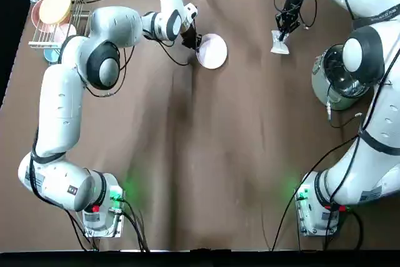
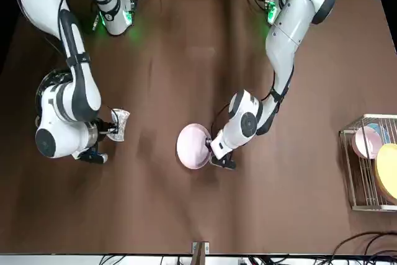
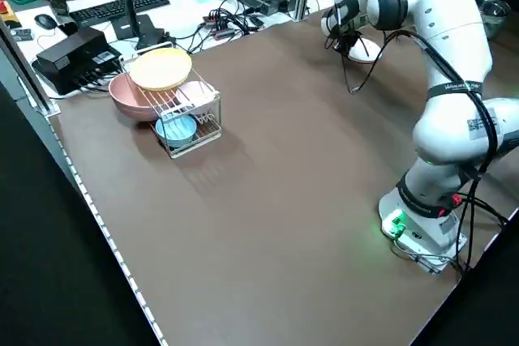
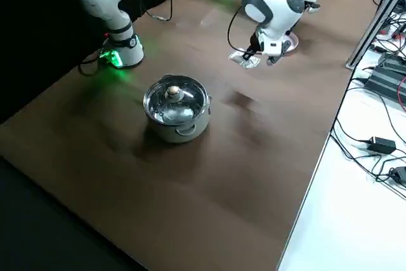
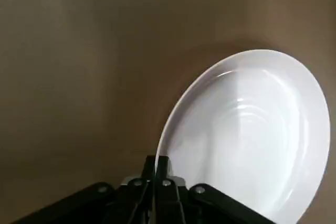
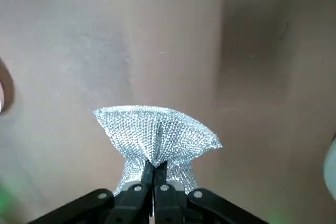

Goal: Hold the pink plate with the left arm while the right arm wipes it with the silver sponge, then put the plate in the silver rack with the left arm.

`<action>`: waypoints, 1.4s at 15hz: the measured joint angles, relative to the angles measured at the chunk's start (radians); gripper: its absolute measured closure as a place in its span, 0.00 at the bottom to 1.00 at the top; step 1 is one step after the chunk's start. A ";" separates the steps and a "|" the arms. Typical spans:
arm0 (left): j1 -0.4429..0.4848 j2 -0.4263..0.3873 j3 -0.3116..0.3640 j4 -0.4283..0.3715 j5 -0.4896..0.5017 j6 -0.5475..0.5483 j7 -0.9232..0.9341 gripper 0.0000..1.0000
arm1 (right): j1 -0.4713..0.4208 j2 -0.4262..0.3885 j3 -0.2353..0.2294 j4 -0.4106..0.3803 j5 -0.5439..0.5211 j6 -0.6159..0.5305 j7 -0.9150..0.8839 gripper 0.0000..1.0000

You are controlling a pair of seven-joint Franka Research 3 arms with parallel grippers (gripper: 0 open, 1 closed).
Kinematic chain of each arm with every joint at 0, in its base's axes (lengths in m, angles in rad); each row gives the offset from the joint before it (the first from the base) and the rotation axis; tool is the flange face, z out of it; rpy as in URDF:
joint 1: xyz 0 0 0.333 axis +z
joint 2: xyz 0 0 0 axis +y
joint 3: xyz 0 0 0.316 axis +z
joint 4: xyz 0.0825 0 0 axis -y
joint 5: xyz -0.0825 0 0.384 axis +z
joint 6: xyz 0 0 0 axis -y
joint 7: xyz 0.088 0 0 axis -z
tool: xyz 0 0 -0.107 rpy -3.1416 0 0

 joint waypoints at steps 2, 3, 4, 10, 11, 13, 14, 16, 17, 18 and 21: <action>-0.002 0.000 0.000 0.001 0.040 0.000 -0.035 0.97 | 0.023 0.000 0.001 0.012 0.016 0.005 0.001 0.98; -0.003 0.000 0.000 0.004 0.059 0.000 -0.051 0.97 | 0.036 0.000 0.001 0.014 0.039 0.014 0.004 0.98; -0.005 0.000 0.000 0.007 0.069 -0.001 -0.059 0.97 | 0.052 0.000 0.002 0.015 0.058 0.029 0.018 0.98; -0.005 0.000 0.002 0.010 0.073 -0.002 -0.061 0.97 | 0.200 0.009 0.004 0.012 0.246 0.290 0.300 0.98; -0.004 0.000 0.003 0.010 0.073 -0.002 -0.061 0.97 | 0.220 0.015 0.004 0.010 0.273 0.330 0.340 0.98; -0.001 0.000 0.004 0.010 0.073 -0.002 -0.061 0.97 | 0.263 0.037 0.004 0.005 0.312 0.431 0.440 0.98; 0.000 0.000 0.005 0.010 0.073 -0.002 -0.061 0.97 | 0.286 0.055 0.004 0.003 0.318 0.490 0.502 0.98; 0.001 0.000 0.005 0.010 0.073 -0.003 -0.061 0.97 | 0.336 0.100 0.004 0.001 0.322 0.621 0.616 0.98; 0.001 0.000 0.005 0.010 0.073 -0.003 -0.061 0.97 | 0.362 0.125 0.004 0.001 0.323 0.681 0.670 0.98; 0.001 0.000 0.005 0.010 0.073 -0.003 -0.061 0.97 | 0.385 0.148 0.004 0.001 0.323 0.728 0.721 0.98; 0.002 0.000 0.005 0.010 0.073 -0.003 -0.061 0.97 | 0.444 0.208 0.004 0.001 0.323 0.784 0.819 0.98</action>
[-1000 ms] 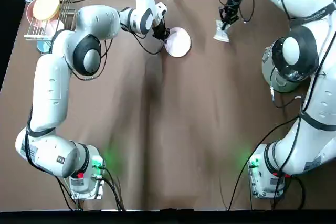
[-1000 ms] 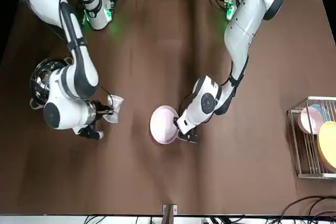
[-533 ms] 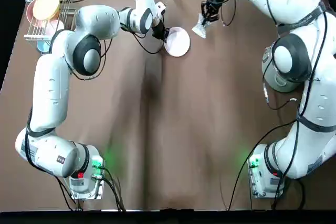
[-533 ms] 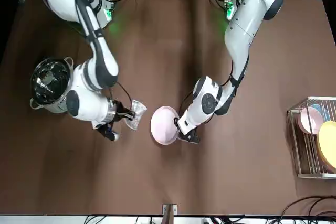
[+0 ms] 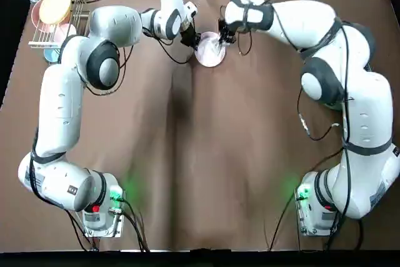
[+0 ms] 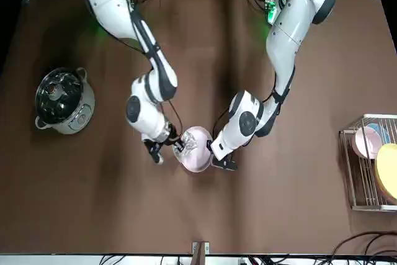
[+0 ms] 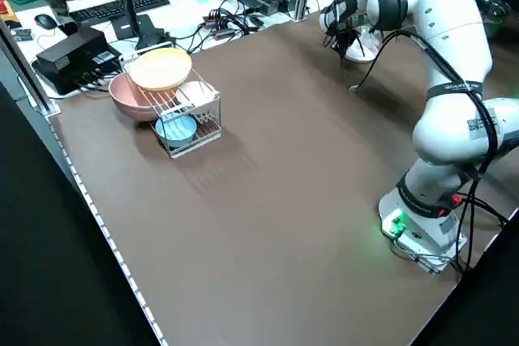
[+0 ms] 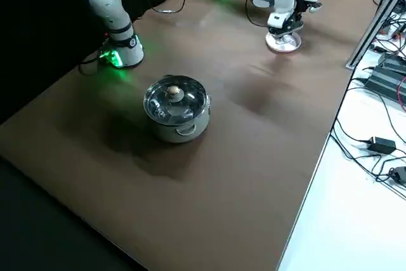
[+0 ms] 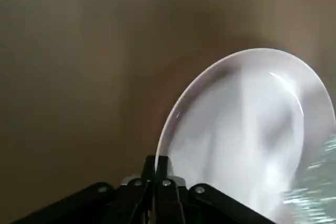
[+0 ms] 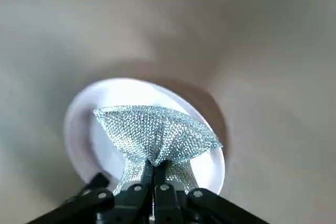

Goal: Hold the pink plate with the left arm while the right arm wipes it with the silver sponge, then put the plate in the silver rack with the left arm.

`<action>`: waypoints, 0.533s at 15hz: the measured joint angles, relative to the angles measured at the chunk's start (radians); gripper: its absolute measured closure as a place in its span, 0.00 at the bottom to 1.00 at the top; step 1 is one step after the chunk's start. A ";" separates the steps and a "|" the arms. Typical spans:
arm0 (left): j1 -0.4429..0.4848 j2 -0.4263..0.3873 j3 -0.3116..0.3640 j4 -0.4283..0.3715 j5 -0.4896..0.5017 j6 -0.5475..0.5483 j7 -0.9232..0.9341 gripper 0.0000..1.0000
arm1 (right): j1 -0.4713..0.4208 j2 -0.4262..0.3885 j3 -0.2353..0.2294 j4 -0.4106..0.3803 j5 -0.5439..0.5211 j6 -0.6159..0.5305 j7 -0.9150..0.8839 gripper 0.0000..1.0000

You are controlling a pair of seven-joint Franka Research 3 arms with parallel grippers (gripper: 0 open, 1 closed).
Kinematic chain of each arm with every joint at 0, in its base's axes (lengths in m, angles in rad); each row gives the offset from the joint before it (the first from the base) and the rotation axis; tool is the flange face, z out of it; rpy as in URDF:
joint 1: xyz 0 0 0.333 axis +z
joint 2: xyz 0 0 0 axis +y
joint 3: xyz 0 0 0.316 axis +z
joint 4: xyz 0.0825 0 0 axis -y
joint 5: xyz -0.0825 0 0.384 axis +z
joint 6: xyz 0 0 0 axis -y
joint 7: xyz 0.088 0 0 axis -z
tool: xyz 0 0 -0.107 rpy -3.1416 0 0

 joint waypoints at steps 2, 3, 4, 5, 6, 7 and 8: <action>0.000 0.000 0.000 0.000 0.000 0.000 0.000 0.97 | 0.027 0.025 -0.001 0.000 0.000 0.034 0.011 0.98; 0.000 0.000 0.000 0.000 0.000 0.000 0.000 0.97 | 0.037 0.035 -0.001 0.001 0.000 0.052 0.012 0.98; 0.000 0.000 0.000 0.000 0.000 0.000 0.000 0.97 | 0.045 0.044 -0.001 0.002 -0.001 0.063 0.012 0.98; 0.000 0.000 0.000 0.000 0.000 0.000 0.000 0.97 | 0.052 0.053 -0.001 0.007 -0.002 0.068 0.012 0.98; 0.000 0.000 0.000 0.000 0.000 -0.001 0.000 0.97 | 0.057 0.063 -0.001 0.016 -0.002 0.074 0.012 0.98; 0.000 0.000 0.000 0.000 0.000 -0.001 0.000 0.97 | 0.061 0.071 -0.001 0.027 -0.002 0.085 0.012 0.98; 0.001 0.000 0.000 0.000 0.000 -0.001 0.000 0.97 | 0.065 0.078 -0.001 0.035 -0.002 0.104 0.015 0.98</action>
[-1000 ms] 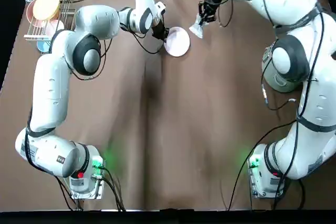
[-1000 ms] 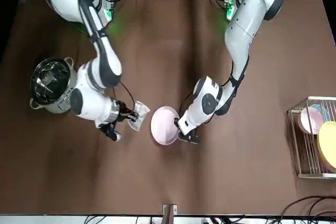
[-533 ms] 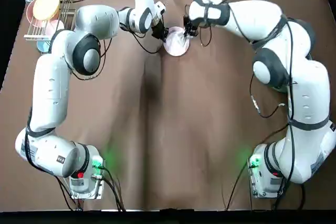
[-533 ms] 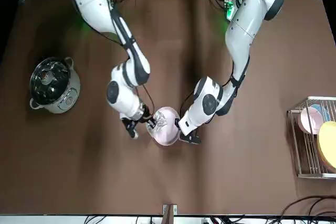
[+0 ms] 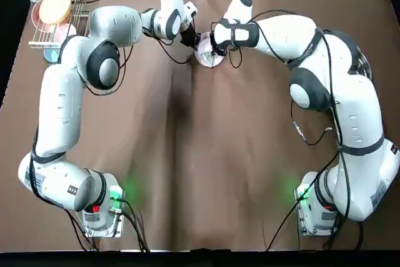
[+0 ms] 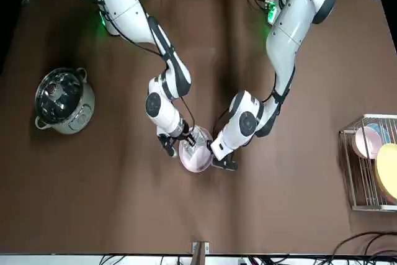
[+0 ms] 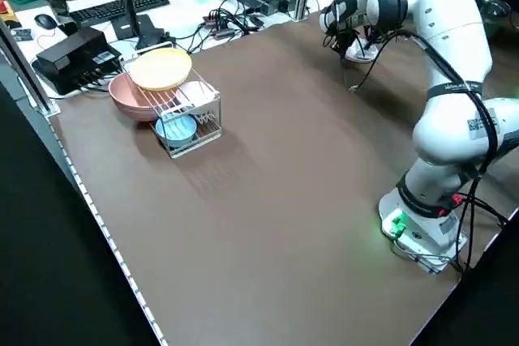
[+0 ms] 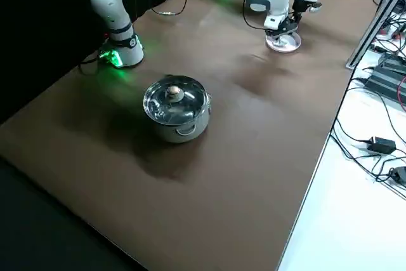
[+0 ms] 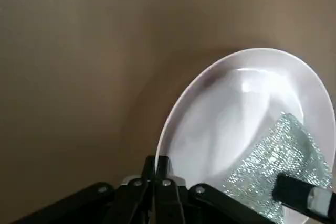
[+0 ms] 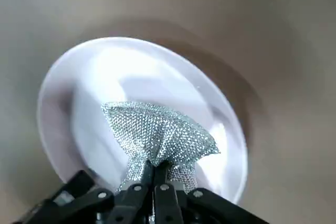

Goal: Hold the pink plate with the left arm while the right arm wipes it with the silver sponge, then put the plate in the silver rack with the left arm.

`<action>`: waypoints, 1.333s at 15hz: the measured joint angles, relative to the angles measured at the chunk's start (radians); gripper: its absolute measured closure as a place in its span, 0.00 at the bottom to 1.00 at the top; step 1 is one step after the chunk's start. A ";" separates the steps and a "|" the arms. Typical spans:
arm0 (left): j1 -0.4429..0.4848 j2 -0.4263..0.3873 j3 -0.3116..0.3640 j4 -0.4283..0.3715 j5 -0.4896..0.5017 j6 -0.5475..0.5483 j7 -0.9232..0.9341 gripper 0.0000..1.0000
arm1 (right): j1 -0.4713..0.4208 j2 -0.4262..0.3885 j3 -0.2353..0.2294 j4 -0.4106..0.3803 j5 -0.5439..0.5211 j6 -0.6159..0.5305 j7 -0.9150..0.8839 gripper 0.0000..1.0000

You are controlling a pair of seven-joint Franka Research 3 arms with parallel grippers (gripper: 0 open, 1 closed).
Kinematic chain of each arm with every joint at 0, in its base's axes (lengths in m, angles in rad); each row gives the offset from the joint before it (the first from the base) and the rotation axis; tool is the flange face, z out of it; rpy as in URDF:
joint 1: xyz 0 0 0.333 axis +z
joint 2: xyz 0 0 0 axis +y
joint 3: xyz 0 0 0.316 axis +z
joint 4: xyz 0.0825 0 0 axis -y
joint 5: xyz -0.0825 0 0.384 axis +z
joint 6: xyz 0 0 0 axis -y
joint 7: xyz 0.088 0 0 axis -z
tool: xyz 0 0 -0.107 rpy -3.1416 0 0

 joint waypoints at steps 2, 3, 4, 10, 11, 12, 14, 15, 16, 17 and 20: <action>0.000 0.000 0.000 0.000 0.000 0.000 0.000 0.97 | 0.010 0.016 0.000 0.008 0.000 0.080 0.008 0.98; 0.000 0.000 0.000 0.000 0.000 0.000 0.000 0.97 | 0.017 0.025 0.000 0.009 0.000 0.131 0.014 0.98; 0.000 0.000 0.000 0.000 0.000 0.000 0.000 0.97 | 0.022 0.034 0.000 0.009 0.000 0.177 0.019 0.98; 0.000 0.000 0.000 0.000 0.000 0.000 0.000 0.97 | 0.017 0.049 -0.039 0.006 -0.003 0.215 0.022 0.98; 0.000 0.000 0.000 0.000 0.000 0.000 0.000 0.97 | 0.016 0.048 -0.044 0.002 -0.004 0.203 0.018 0.98; 0.000 0.001 0.000 0.000 0.000 0.000 0.000 0.97 | 0.017 0.047 -0.045 0.000 -0.004 0.189 0.017 0.98; 0.000 0.001 0.000 0.000 0.000 0.000 0.000 0.97 | 0.024 0.039 -0.045 -0.003 -0.006 0.156 0.015 0.98; 0.000 0.001 0.000 0.000 0.000 0.000 0.000 0.97 | 0.032 0.035 -0.044 -0.004 -0.006 0.137 0.015 0.98; 0.000 0.001 0.000 0.000 0.000 0.000 0.000 0.97 | 0.041 0.033 -0.044 -0.004 -0.006 0.118 0.015 0.98; 0.000 0.001 0.000 0.000 0.000 0.000 0.000 0.97 | 0.050 0.030 -0.044 -0.004 -0.006 0.092 0.015 0.98; 0.000 0.002 0.000 0.000 0.000 0.000 0.000 0.97 | 0.073 0.017 -0.043 -0.004 -0.006 0.012 0.015 0.98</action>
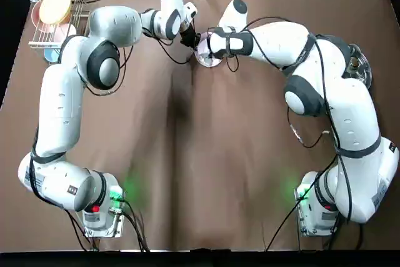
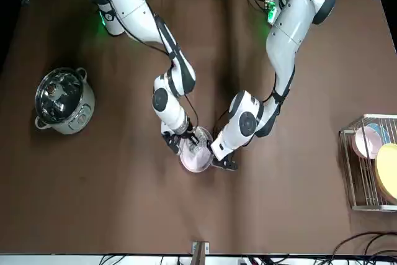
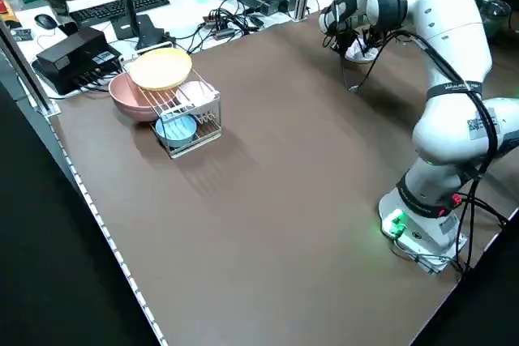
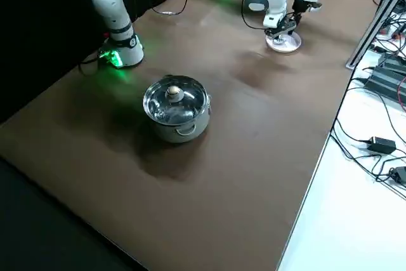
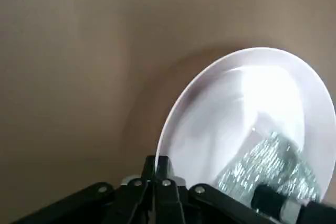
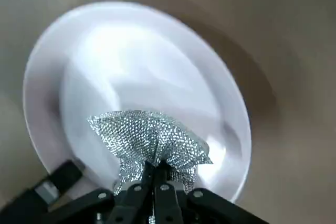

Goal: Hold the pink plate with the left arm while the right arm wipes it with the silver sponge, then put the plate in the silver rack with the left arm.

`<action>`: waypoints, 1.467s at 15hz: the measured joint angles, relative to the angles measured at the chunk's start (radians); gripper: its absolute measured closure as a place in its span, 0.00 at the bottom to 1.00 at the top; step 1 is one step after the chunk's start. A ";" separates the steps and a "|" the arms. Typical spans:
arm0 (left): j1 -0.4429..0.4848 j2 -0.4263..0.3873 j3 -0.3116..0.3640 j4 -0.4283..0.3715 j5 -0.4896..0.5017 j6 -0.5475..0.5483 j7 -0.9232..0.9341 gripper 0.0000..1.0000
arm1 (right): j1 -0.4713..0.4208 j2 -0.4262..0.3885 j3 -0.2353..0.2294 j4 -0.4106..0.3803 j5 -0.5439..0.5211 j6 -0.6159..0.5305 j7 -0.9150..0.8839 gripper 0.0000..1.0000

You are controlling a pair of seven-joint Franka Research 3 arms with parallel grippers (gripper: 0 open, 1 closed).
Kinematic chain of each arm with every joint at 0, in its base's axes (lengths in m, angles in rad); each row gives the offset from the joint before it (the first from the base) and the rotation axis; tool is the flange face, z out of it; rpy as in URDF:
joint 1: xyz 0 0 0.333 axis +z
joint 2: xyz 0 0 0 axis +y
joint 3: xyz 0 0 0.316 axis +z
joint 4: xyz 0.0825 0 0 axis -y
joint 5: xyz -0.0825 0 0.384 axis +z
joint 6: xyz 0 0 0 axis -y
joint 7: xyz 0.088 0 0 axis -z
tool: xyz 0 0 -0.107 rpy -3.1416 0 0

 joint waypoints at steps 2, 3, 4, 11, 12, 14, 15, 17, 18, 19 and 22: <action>0.000 0.000 0.000 0.000 0.000 0.000 0.000 0.97 | 0.006 -0.002 -0.001 0.000 0.000 -0.007 0.002 0.98; 0.000 0.000 0.000 0.000 0.000 0.000 0.000 0.97 | 0.003 -0.002 -0.003 0.001 0.000 -0.011 0.003 0.98; 0.000 0.000 0.000 0.000 0.000 0.000 0.000 0.97 | 0.001 -0.002 -0.009 0.001 0.000 -0.019 0.004 0.98; 0.000 0.000 0.000 0.000 0.000 0.000 0.000 0.97 | -0.015 -0.009 -0.074 0.019 0.002 -0.156 0.017 0.98; 0.000 0.000 0.000 0.000 0.000 0.000 0.000 0.97 | -0.015 -0.005 -0.076 0.029 0.002 -0.156 0.035 0.98; 0.000 0.000 0.000 0.000 0.000 0.000 0.000 0.97 | -0.017 0.010 -0.080 0.053 0.002 -0.155 0.093 0.98; 0.000 0.000 0.000 0.000 0.000 0.000 0.000 0.97 | -0.017 0.020 -0.080 0.067 0.002 -0.150 0.116 0.98; 0.000 0.000 0.000 0.000 0.000 0.000 0.000 0.97 | -0.016 0.036 -0.080 0.087 0.001 -0.124 0.146 0.98; 0.000 0.000 0.000 0.000 0.000 0.000 0.000 0.97 | -0.016 0.042 -0.080 0.093 0.001 -0.116 0.149 0.98; 0.000 0.000 0.000 0.000 0.000 0.000 0.000 0.97 | -0.015 0.044 -0.080 0.096 -0.001 -0.115 0.149 0.98; 0.000 0.000 0.000 0.000 0.000 0.000 0.000 0.97 | -0.021 0.041 -0.085 0.109 -0.046 -0.190 0.148 0.98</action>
